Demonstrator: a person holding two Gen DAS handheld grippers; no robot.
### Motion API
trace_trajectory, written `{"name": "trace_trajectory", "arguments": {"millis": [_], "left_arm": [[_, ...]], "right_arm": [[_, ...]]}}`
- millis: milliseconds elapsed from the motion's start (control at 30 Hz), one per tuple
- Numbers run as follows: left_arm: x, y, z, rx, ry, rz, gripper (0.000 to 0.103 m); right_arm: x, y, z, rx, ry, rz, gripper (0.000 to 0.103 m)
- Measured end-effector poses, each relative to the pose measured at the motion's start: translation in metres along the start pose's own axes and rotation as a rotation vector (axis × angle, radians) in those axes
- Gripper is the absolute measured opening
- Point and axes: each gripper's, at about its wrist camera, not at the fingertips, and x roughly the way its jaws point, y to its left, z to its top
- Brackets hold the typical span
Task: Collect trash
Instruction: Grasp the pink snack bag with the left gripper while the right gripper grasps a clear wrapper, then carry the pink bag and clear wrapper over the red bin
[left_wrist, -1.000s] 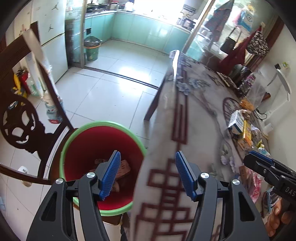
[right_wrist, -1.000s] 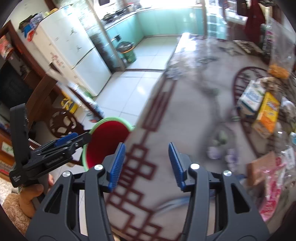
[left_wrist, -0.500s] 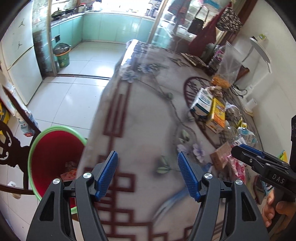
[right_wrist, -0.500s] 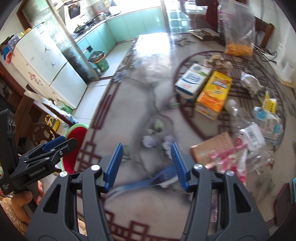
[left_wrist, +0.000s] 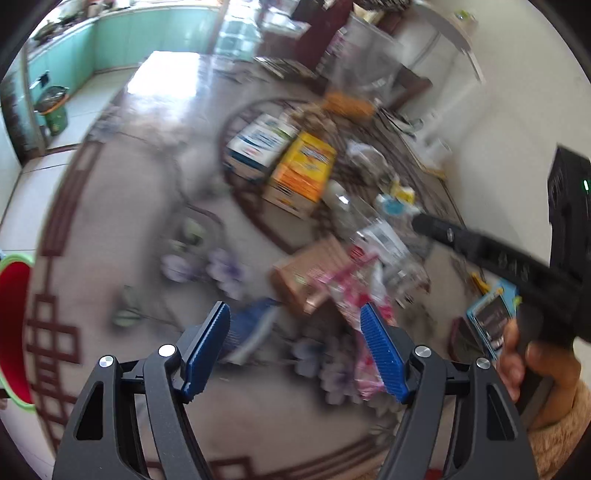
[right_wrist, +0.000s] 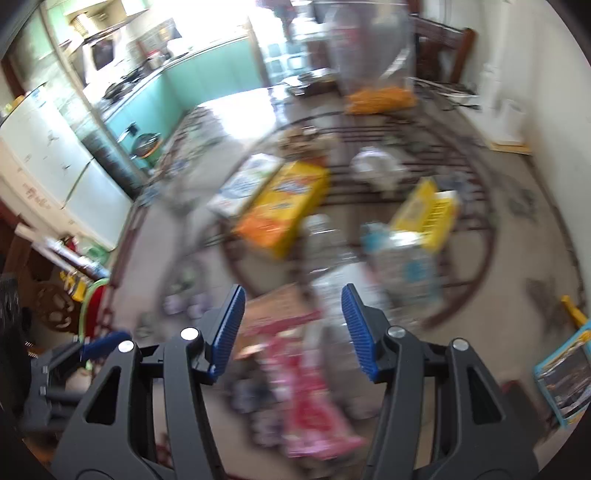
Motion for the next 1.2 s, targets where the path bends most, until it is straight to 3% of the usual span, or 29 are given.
{"name": "trace_trajectory", "arguments": {"millis": [133, 267, 367, 500, 600, 633, 667, 700, 767, 833, 1067, 1200], "left_arm": [[0.027, -0.033, -0.013, 0.04, 0.081, -0.028, 0.071], [0.057, -0.053, -0.018, 0.036, 0.147, -0.026, 0.071], [0.079, -0.061, -0.021, -0.007, 0.194, -0.054, 0.071], [0.105, -0.073, -0.026, 0.01, 0.229, 0.008, 0.071], [0.118, -0.07, -0.027, -0.024, 0.254, 0.011, 0.069], [0.119, -0.072, -0.025, -0.017, 0.241, 0.015, 0.059], [0.12, -0.073, -0.025, -0.004, 0.246, 0.009, 0.039], [0.122, -0.075, -0.025, 0.013, 0.265, 0.007, 0.038], [0.117, -0.074, -0.025, 0.02, 0.258, 0.002, 0.024], [0.11, -0.072, -0.021, 0.022, 0.243, -0.001, 0.02], [0.046, -0.053, 0.006, 0.033, 0.052, 0.037, 0.02], [0.021, -0.035, 0.014, 0.021, -0.011, 0.089, 0.02]], "right_arm": [[0.011, -0.047, 0.002, 0.034, 0.027, -0.058, 0.057], [0.026, -0.07, -0.001, 0.048, 0.069, -0.056, 0.057], [0.038, -0.077, -0.003, 0.048, 0.094, -0.041, 0.057], [0.042, -0.076, 0.002, 0.038, 0.098, -0.026, 0.058], [0.041, -0.076, 0.006, 0.026, 0.093, -0.017, 0.06], [0.04, -0.076, 0.007, 0.021, 0.092, -0.016, 0.06], [0.039, -0.076, 0.008, 0.016, 0.091, -0.015, 0.06], [0.039, -0.077, 0.009, 0.015, 0.091, -0.014, 0.06], [0.038, -0.08, 0.011, 0.018, 0.091, -0.012, 0.06], [0.039, -0.083, 0.013, 0.021, 0.09, -0.011, 0.06], [0.051, -0.088, 0.016, 0.035, 0.108, -0.015, 0.06], [0.055, -0.086, 0.015, 0.043, 0.116, -0.011, 0.06]]}}
